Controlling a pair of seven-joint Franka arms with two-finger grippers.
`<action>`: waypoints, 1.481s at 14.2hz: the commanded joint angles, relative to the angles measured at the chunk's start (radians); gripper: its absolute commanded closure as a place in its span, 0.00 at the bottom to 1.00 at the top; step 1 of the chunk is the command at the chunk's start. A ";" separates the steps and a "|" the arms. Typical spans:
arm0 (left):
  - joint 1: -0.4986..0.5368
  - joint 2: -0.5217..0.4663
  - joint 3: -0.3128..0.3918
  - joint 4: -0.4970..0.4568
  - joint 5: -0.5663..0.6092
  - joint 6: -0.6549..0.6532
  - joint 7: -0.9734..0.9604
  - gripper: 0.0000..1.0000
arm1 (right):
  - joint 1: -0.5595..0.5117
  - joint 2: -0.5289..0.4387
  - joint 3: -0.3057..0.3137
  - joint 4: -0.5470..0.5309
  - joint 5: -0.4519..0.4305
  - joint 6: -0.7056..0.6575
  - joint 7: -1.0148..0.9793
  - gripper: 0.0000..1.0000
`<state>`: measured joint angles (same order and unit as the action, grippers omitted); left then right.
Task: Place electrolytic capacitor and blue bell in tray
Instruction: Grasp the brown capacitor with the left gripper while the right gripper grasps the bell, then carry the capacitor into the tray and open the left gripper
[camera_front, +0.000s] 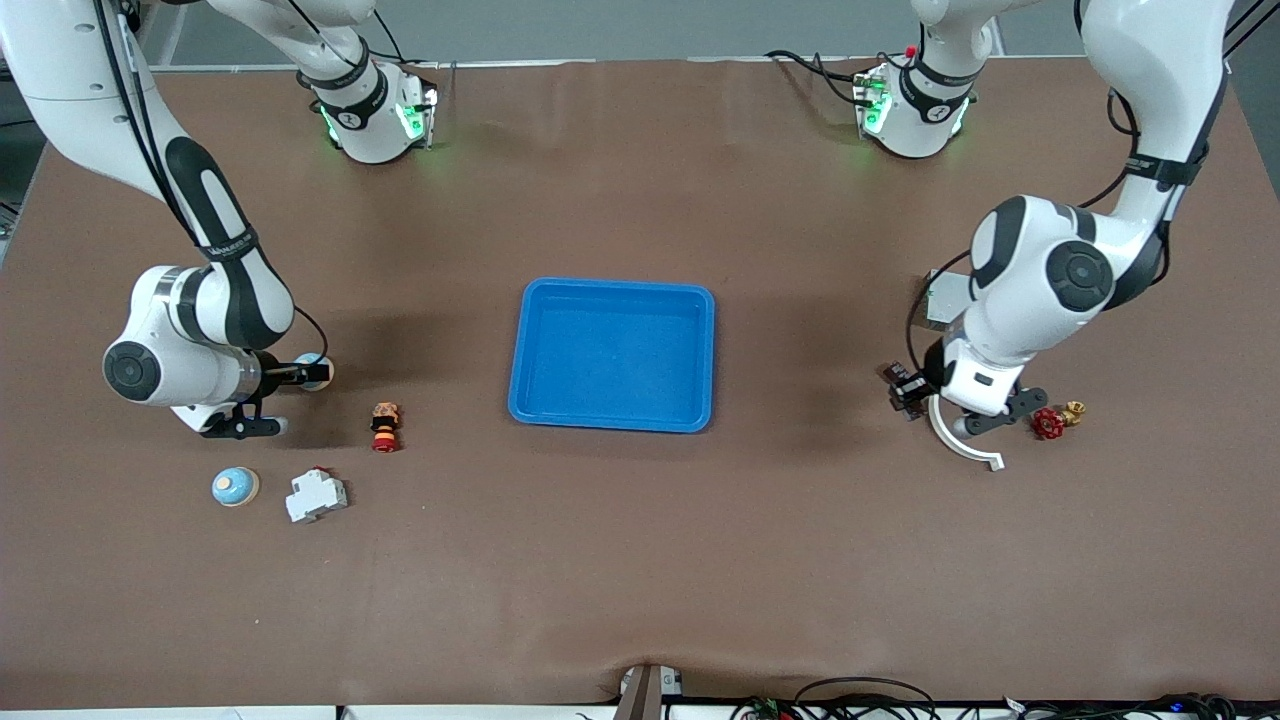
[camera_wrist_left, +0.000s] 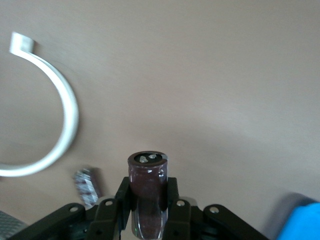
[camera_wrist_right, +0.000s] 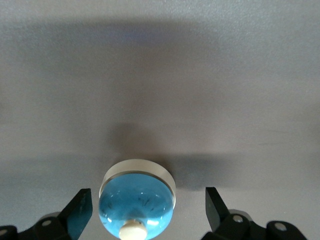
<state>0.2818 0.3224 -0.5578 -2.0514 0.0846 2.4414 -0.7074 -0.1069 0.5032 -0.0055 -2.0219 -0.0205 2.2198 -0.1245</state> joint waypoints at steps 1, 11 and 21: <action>-0.076 0.030 -0.004 0.062 0.012 -0.013 -0.127 1.00 | -0.005 -0.023 0.007 -0.035 0.004 0.012 0.011 0.00; -0.386 0.216 0.004 0.258 0.105 -0.041 -0.654 1.00 | -0.002 -0.022 0.007 -0.069 0.017 0.057 0.011 0.44; -0.628 0.383 0.062 0.287 0.282 -0.041 -1.167 0.98 | 0.070 -0.187 0.082 0.000 0.025 -0.201 0.262 0.76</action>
<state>-0.3352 0.6978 -0.5104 -1.7864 0.3401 2.4202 -1.8196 -0.0874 0.4121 0.0506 -2.0194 -0.0036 2.0965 -0.0074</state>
